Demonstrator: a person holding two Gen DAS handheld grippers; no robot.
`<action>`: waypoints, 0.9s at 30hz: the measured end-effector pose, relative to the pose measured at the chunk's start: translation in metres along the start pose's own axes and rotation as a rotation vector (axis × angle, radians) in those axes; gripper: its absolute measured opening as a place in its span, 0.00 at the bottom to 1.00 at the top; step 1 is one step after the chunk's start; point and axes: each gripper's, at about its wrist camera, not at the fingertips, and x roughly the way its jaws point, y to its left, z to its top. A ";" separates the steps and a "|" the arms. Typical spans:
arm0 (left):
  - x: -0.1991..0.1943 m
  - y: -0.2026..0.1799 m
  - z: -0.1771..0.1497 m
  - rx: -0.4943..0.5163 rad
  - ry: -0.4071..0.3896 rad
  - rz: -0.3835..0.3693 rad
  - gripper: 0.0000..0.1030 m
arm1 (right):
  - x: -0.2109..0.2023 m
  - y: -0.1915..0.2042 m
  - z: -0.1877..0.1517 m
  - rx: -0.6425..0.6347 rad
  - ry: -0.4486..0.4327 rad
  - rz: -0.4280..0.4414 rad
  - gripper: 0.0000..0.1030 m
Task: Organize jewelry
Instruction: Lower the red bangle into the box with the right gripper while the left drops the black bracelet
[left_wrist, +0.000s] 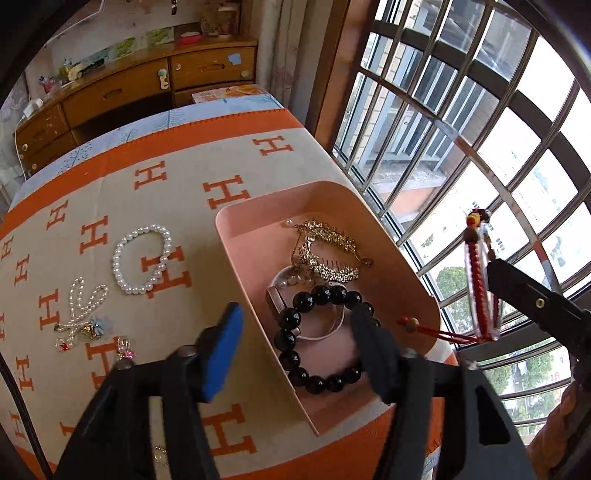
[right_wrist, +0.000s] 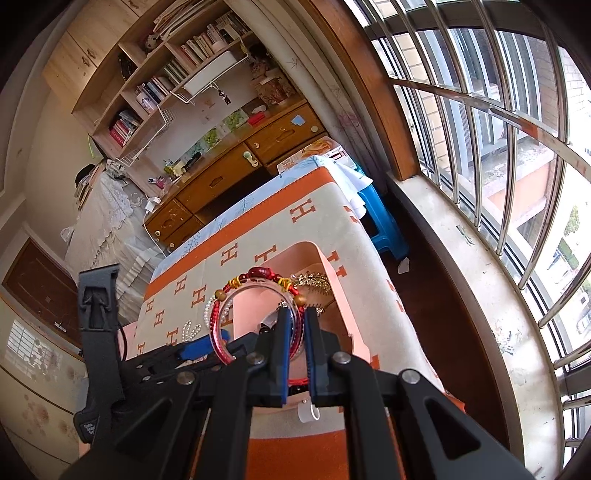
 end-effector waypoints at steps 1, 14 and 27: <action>-0.008 0.002 -0.001 -0.003 -0.033 0.010 0.75 | 0.002 0.001 0.001 -0.002 0.004 -0.003 0.07; -0.076 0.064 -0.026 -0.097 -0.205 0.166 0.76 | 0.041 0.037 -0.001 -0.079 0.058 -0.036 0.07; -0.090 0.110 -0.044 -0.175 -0.245 0.197 0.87 | 0.064 0.049 -0.011 -0.058 0.103 -0.197 0.27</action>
